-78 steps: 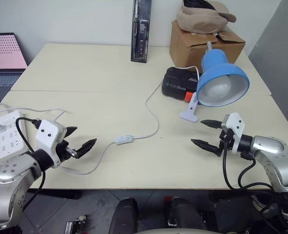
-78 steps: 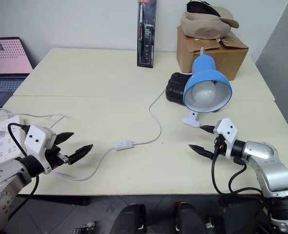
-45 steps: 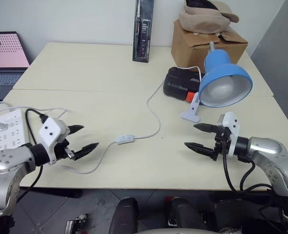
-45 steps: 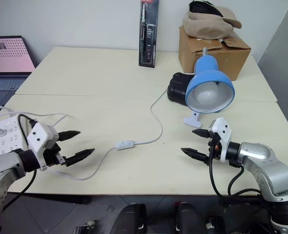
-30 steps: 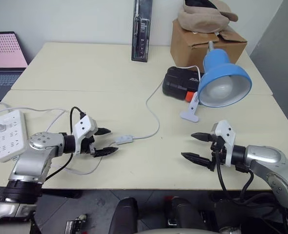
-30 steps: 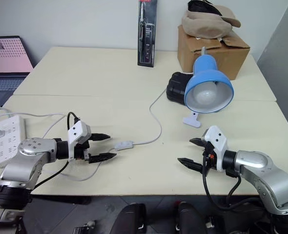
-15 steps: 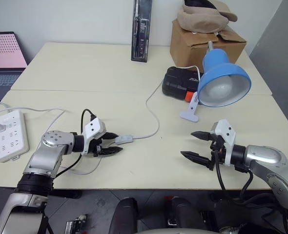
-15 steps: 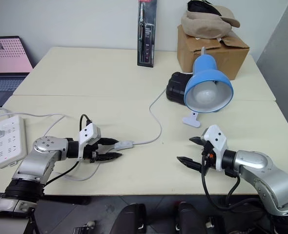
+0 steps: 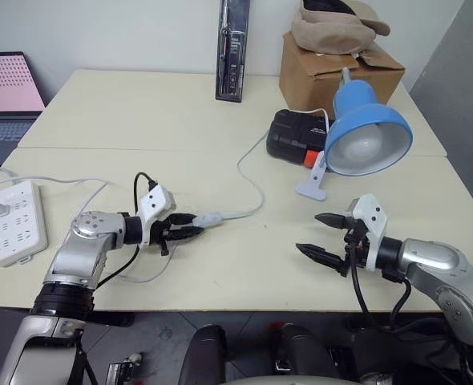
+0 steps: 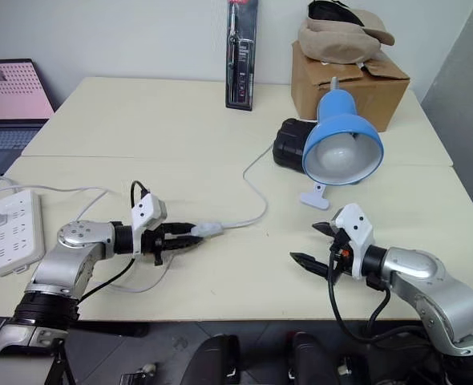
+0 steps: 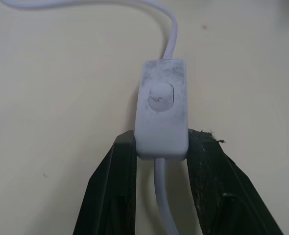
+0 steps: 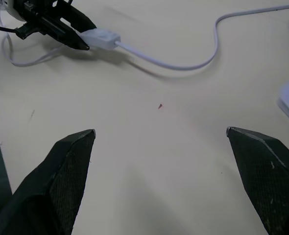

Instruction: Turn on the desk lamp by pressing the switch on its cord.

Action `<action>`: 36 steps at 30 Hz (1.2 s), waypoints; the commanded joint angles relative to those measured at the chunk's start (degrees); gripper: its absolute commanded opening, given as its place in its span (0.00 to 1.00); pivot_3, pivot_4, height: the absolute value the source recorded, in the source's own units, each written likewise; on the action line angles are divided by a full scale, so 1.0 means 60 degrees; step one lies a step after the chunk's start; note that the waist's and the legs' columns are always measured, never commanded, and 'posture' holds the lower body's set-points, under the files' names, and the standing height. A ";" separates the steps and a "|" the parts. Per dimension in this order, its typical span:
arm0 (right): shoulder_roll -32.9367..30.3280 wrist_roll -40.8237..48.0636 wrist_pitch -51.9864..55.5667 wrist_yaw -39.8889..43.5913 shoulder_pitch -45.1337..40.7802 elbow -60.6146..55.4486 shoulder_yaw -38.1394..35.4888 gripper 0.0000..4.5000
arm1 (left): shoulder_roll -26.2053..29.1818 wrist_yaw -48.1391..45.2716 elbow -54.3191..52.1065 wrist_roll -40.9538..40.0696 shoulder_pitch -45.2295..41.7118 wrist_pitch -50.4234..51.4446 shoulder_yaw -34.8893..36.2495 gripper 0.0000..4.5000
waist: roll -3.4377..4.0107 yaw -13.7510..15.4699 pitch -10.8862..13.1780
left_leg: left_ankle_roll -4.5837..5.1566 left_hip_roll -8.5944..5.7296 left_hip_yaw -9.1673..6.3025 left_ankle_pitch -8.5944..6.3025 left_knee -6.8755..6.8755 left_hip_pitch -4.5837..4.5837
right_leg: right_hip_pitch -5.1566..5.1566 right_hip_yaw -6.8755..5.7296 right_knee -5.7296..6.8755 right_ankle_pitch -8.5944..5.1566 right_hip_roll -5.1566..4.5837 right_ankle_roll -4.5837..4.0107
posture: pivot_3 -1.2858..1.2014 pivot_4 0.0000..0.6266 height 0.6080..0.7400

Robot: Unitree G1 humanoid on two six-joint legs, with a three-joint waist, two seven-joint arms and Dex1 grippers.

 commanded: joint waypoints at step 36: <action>0.7456 0.7024 0.0608 -0.9038 -0.2077 0.3347 -0.0755 1.00 | -0.1782 0.2984 -0.3390 0.0127 -0.1335 0.3736 -0.1387 0.25 | -0.0002 -0.0085 -0.0005 | 0.0003 -0.0002 0.0000 0.0004 0.0004 0.0002 | 0.0005 0.0022 0.0005 0.0013 0.0010 0.0016 | 0.52 0.24 1.00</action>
